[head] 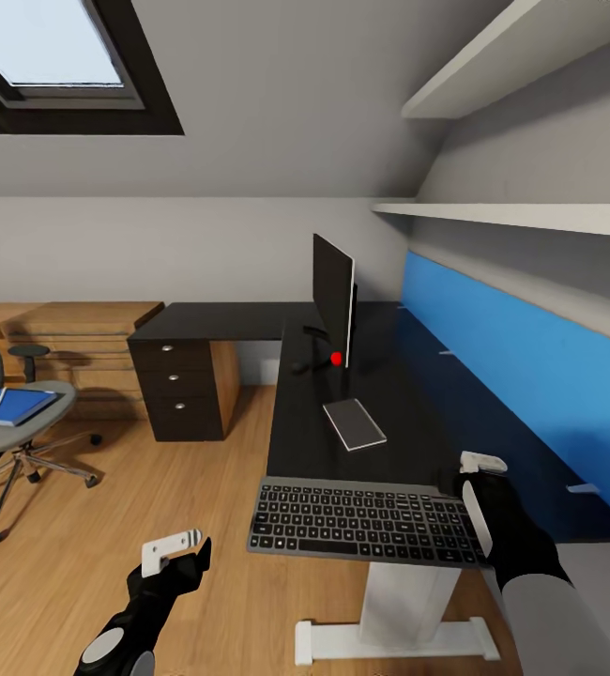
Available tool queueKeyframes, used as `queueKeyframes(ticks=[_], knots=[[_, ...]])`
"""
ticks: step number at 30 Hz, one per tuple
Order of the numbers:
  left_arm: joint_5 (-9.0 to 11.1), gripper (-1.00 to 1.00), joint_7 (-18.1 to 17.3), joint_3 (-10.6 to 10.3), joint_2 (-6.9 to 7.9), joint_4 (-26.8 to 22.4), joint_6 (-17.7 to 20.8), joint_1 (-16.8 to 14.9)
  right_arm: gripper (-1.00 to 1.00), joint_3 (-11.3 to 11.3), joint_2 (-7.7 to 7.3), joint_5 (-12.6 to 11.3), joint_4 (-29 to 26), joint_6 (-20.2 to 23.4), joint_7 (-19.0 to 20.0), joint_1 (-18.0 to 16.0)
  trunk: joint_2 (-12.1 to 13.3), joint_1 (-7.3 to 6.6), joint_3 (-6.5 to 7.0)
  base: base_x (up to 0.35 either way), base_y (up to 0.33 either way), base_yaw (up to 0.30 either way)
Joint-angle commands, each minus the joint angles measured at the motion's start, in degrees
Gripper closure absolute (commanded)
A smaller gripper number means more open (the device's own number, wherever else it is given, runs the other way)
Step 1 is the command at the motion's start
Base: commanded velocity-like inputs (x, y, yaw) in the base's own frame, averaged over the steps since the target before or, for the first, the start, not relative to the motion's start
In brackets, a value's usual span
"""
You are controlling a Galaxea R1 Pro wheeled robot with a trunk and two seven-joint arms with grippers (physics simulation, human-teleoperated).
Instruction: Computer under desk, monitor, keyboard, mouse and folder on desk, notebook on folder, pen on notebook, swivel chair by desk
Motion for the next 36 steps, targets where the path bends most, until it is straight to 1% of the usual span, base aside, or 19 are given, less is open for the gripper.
queueKeyframes(ticks=[1, 15, 28, 36], knots=[[0.60, -1.00, 0.49, -0.07, 0.02, -0.09, 0.18, 0.01, -1.00, 0.00, 0.00, 0.22, -0.06, 0.31, -0.01, -0.04, -0.03, -0.01, -0.05, -0.104, 0.000, 0.000], [0.58, -1.00, 0.49, -0.07, 0.03, -0.07, 0.20, -0.01, -1.00, 0.00, 0.09, 0.26, 0.02, 0.31, -0.01, -0.05, -0.03, -0.01, -0.05, -0.021, 0.000, 0.000], [0.58, -1.00, 0.49, -0.07, 0.03, -0.07, 0.27, 0.02, -1.00, 0.00, 0.08, 0.26, 0.02, 0.31, -0.01, -0.02, -0.03, -0.01, -0.05, -0.084, 0.000, 0.000], [0.58, -1.00, 0.49, 0.01, 0.03, -0.08, 0.27, -0.01, -1.00, 0.00, 0.09, 0.50, -0.06, 0.31, -0.01, -0.04, -0.03, -0.01, -0.05, -0.020, 0.000, 0.000]])
